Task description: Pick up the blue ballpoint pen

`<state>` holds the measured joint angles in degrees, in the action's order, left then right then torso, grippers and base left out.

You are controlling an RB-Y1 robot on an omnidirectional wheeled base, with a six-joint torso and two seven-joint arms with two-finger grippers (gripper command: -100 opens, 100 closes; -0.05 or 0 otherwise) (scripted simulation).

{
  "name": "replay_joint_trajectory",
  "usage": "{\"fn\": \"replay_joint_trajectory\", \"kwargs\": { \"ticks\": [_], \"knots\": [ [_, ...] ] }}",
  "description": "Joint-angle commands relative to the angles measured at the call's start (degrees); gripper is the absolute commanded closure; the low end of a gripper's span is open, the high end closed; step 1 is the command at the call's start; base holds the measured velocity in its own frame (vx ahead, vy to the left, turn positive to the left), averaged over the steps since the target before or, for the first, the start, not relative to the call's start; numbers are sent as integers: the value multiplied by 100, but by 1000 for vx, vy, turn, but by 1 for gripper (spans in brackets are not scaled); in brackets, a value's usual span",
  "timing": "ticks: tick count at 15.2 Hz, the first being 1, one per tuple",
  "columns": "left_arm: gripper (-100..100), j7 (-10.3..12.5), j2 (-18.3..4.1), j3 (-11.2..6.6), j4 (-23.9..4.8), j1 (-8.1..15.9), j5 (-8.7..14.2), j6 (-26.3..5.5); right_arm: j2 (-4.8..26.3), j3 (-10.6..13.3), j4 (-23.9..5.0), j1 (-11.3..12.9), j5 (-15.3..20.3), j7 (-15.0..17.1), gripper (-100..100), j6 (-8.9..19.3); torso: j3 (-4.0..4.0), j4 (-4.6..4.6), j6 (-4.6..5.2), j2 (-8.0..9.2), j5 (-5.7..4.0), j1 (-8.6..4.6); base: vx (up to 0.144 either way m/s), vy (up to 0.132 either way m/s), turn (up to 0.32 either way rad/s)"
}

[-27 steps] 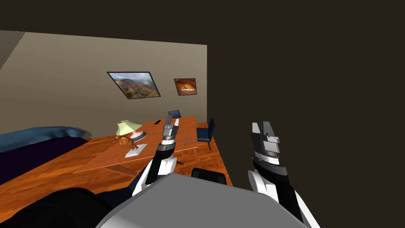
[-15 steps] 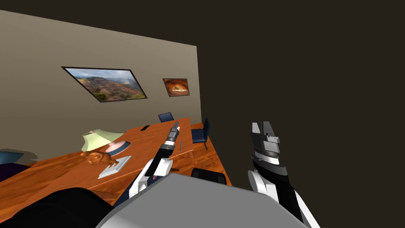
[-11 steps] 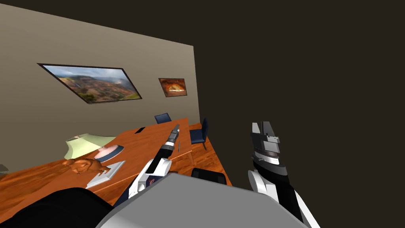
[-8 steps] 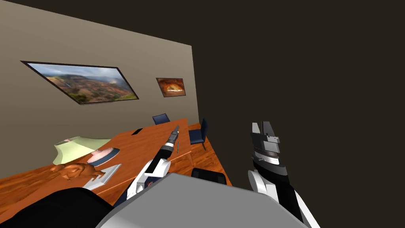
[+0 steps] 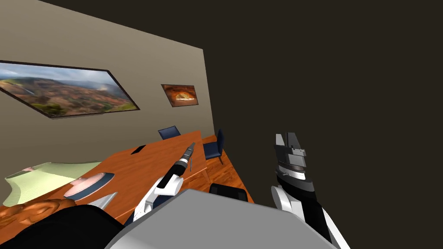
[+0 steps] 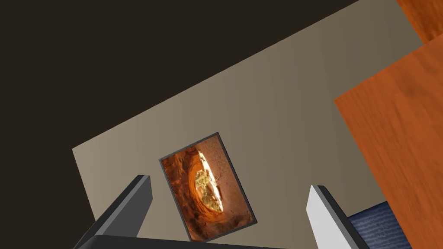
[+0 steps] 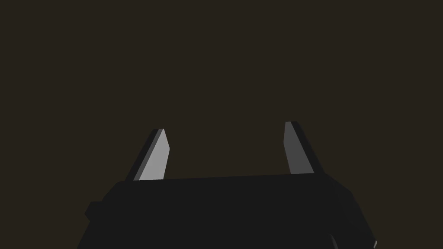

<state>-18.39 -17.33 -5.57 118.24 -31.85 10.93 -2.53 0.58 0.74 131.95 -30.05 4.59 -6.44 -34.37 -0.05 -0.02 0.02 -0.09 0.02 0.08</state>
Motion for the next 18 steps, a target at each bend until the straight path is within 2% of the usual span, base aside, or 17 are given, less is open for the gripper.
{"fn": "replay_joint_trajectory", "kwargs": {
  "ticks": [1, 2, 3, 4, 6, 7, 8, 9, 11, 12, 14, 15, 16, 17, 18],
  "knots": [
    [-100, -86, -8, -15, -64, 30, 36, -171, 0, 0, 0, 0, 0, 0, 0, 0, 0, 0, 0, 0, 0, 0, 10, 14, -82],
    [-100, -272, -97, -78, -243, 16, 182, -377, 0, 0, 0, 0, 0, 0, 0, 0, 0, 0, -2, 1, 0, -1, 13, 15, -180],
    [-100, -272, -97, -78, -243, 16, 182, -437, 0, 0, 0, 0, 0, 0, 0, 0, 0, 0, 0, 1, 0, -1, 14, 17, -181],
    [-100, -460, -185, -142, -425, 1, 330, -583, 0, 0, 0, 0, 0, 0, 0, 0, 0, 0, -1, 1, 0, 0, 20, 19, -255],
    [-100, -460, -185, -142, -425, 1, 330, -707, 0, 0, 0, 0, 0, 0, 0, 0, -1, 0, 0, -2, 1, 3, 17, 21, -133],
    [-100, -651, -271, -206, -610, -14, 480, -927, 0, 0, 0, -1, 0, 0, 0, 0, -1, 0, -3, -1, 0, 1, 18, 15, -140],
    [-100, -651, -271, -206, -610, -14, 480, -981, 0, 0, 0, 0, 0, 0, 0, 0, -1, -1, 0, -2, 0, 1, 19, 19, -157],
    [-100, -844, -356, -271, -795, -29, 631, -1137, 0, 0, 0, 0, 0, 0, 0, 0, -2, -1, -1, -3, 1, 1, 23, 21, -251],
    [-100, -844, -356, -271, -795, -29, 631, -1257, 0, 0, 0, 0, 0, 0, 0, 0, -2, -1, 0, -3, 0, 2, 15, 22, -151],
    [-100, -1037, -438, -337, -982, -44, 783, -1421, 0, 0, 0, -1, 0, 0, 0, 0, -1, 0, -2, -1, 0, 1, 12, 18, -197],
    [-100, -1037, -438, -337, -982, -44, 783, -1534, 0, 0, 0, 0, 0, 0, 0, 0, -1, 0, -1, -2, 0, 2, 12, 21, -123],
    [-100, -1230, -519, -402, -1169, -59, 934, -1750, 0, -1, 0, -1, 0, 0, 0, 0, 0, 0, -3, -1, 0, 1, 12, 18, -169],
    [-100, -1230, -519, -402, -1169, -59, 934, -1811, 0, 0, 0, 0, 0, 0, 0, 0, 0, 0, 0, 0, 0, 0, 14, 25, -189],
    [-100, -1422, -597, -467, -1355, -73, 1086, -1977, 0, 0, 0, 0, 0, 0, 0, 0, 0, 0, -1, 0, 0, 2, 20, 29, -259],
    [-100, -1422, -597, -467, -1355, -73, 1086, -2086, 0, 0, 0, 0, 0, 0, 0, 0, -1, 0, 1, -2, 0, 4, 21, 33, -214]
  ]
}}
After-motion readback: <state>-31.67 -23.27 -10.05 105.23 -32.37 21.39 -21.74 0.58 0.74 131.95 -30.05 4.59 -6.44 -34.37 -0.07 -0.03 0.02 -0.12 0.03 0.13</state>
